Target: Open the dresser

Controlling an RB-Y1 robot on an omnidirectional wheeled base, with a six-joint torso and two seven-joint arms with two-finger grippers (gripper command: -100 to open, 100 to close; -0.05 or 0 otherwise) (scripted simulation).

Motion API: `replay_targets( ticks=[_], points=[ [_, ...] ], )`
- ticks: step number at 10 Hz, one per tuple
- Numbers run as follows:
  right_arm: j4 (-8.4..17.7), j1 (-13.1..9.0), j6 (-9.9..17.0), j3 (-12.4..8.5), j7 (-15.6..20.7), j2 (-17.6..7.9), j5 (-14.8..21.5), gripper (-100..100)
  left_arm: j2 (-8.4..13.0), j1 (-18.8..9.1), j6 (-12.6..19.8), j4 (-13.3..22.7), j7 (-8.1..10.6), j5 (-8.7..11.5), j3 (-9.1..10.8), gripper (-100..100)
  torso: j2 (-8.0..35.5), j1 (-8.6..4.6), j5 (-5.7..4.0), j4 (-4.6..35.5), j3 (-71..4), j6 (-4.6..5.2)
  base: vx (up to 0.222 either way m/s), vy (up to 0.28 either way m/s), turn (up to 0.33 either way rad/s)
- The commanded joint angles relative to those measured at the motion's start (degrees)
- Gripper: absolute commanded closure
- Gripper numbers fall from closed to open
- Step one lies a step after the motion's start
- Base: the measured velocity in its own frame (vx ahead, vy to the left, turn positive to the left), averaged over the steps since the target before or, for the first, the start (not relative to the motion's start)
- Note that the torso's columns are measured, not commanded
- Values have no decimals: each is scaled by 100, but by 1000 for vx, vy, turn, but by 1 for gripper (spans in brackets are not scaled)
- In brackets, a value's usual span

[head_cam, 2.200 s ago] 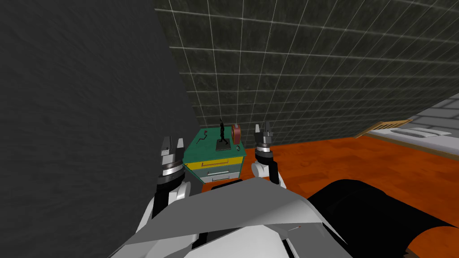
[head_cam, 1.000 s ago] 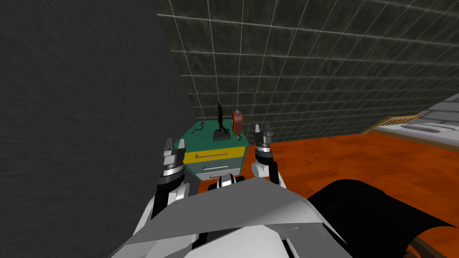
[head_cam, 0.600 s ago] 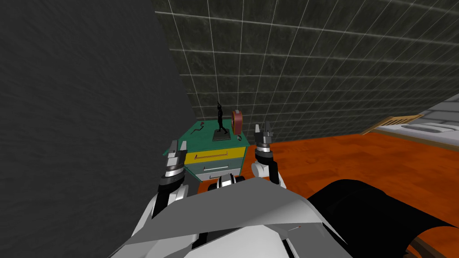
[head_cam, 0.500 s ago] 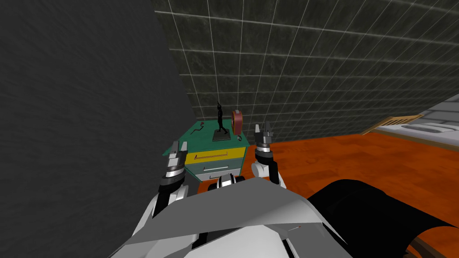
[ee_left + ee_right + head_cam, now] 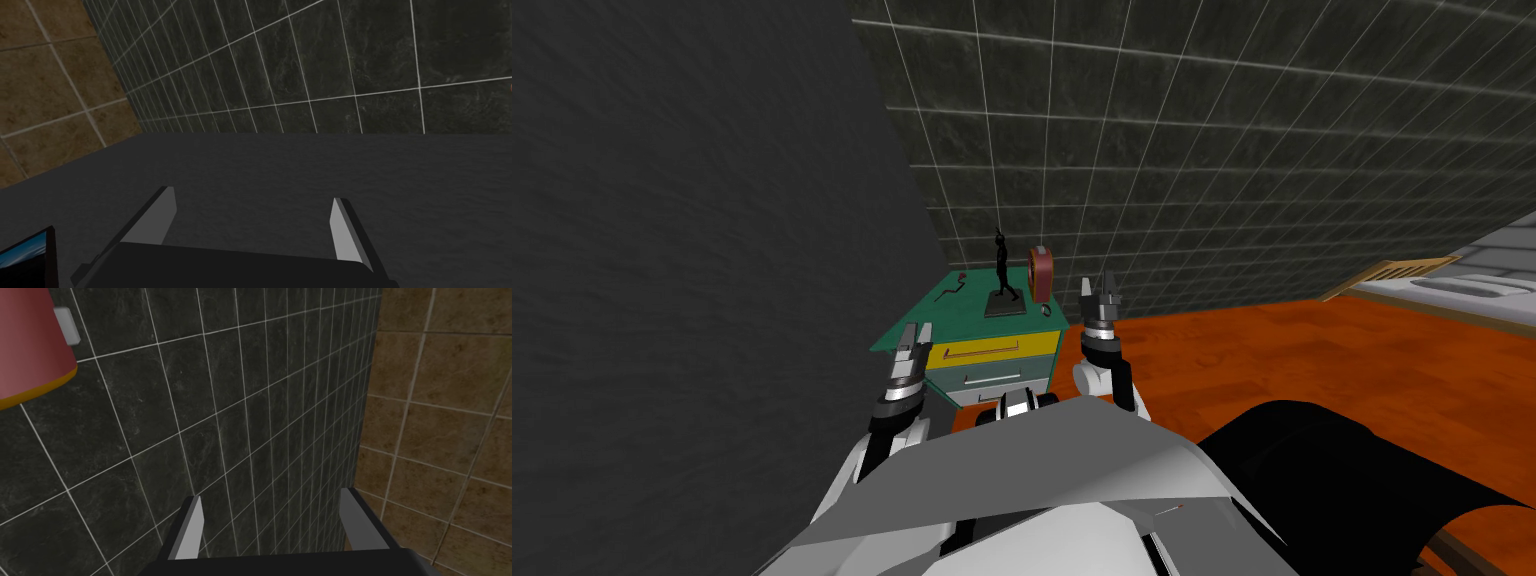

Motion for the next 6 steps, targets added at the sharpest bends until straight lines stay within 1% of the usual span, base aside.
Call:
replay_targets(
  ticks=[1,2,3,4,5,6],
  points=[
    [0,0,0,0,0,0,0,0,49,-23,-369,420,6,-59,52,-100,0,0,0,0,1,0,21,-9,1],
    [0,0,0,0,0,0,0,0,49,-23,-393,480,6,-59,52,-100,-1,-1,0,0,0,0,17,-8,1],
    [0,0,0,0,0,0,0,0,70,-41,-579,704,15,-84,84,-100,0,-2,-1,0,0,0,20,-7,0],
    [0,0,0,0,0,0,0,0,87,-61,-765,842,24,-111,117,-100,-1,-1,0,0,0,0,25,-12,2],
    [0,0,0,0,0,0,0,0,87,-61,-770,937,24,-111,117,-100,-4,-2,0,-1,-2,0,21,-7,-1],
    [0,0,0,0,0,0,0,0,101,-82,-967,1109,33,-137,151,-100,-2,-1,0,-1,-1,0,22,-6,0]
  ],
)
